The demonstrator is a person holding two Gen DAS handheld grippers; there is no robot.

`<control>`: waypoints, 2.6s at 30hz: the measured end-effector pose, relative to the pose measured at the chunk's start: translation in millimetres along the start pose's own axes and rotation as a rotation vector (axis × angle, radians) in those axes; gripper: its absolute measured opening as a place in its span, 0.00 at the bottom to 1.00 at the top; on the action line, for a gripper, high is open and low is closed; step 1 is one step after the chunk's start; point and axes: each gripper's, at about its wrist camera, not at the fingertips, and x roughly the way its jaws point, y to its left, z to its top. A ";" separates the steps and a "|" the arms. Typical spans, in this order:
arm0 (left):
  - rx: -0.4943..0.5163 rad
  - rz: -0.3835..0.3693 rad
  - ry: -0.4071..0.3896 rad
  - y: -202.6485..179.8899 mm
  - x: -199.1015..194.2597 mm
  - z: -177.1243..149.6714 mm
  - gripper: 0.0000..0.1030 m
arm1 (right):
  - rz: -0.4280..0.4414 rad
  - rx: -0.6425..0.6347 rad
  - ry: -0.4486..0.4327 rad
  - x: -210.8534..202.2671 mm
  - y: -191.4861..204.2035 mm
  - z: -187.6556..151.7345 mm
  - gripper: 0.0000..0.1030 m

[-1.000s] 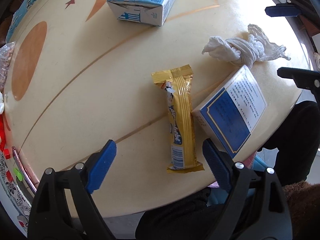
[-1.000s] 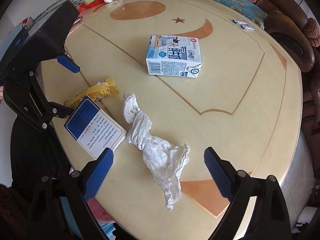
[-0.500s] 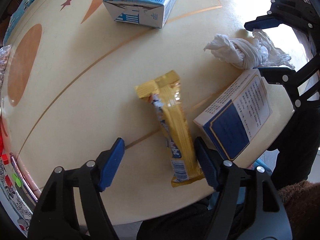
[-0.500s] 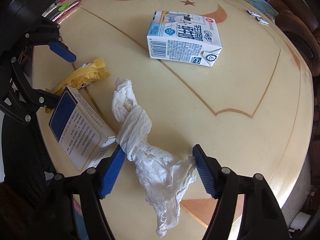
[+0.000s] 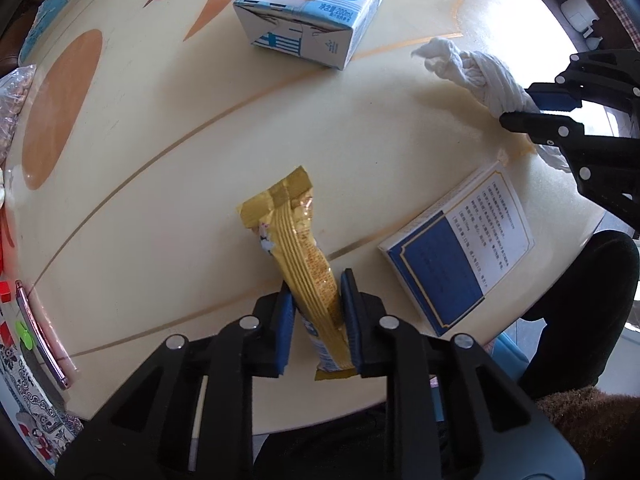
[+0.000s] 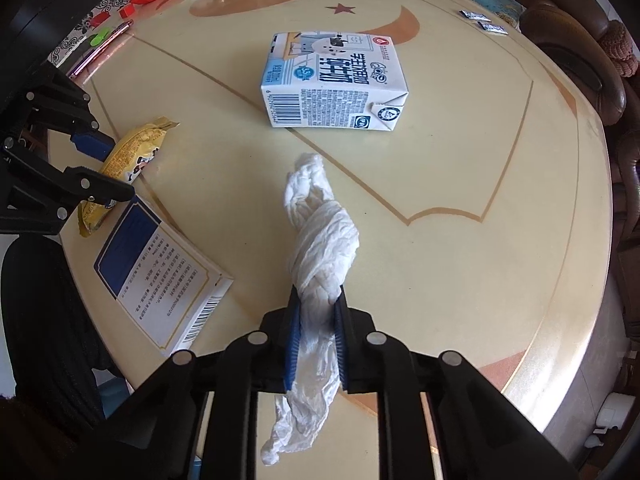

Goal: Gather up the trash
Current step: 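Grasp the gold snack bar with the left tool while the right tool grasps the white tissue, then carry the snack bar and tissue with both tools over the pink bin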

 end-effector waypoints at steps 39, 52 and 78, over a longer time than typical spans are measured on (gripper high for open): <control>-0.008 0.116 -0.216 -40.4 -107.5 -80.7 0.19 | -0.082 0.065 -0.185 -149.7 48.5 -45.7 0.15; 0.025 0.141 -0.256 -77.8 -122.4 -126.5 0.19 | -0.086 0.025 -0.236 -191.4 100.2 -83.1 0.15; 0.074 0.081 -0.237 -131.2 -82.0 -180.9 0.19 | -0.048 0.017 -0.239 -188.6 156.5 -150.9 0.15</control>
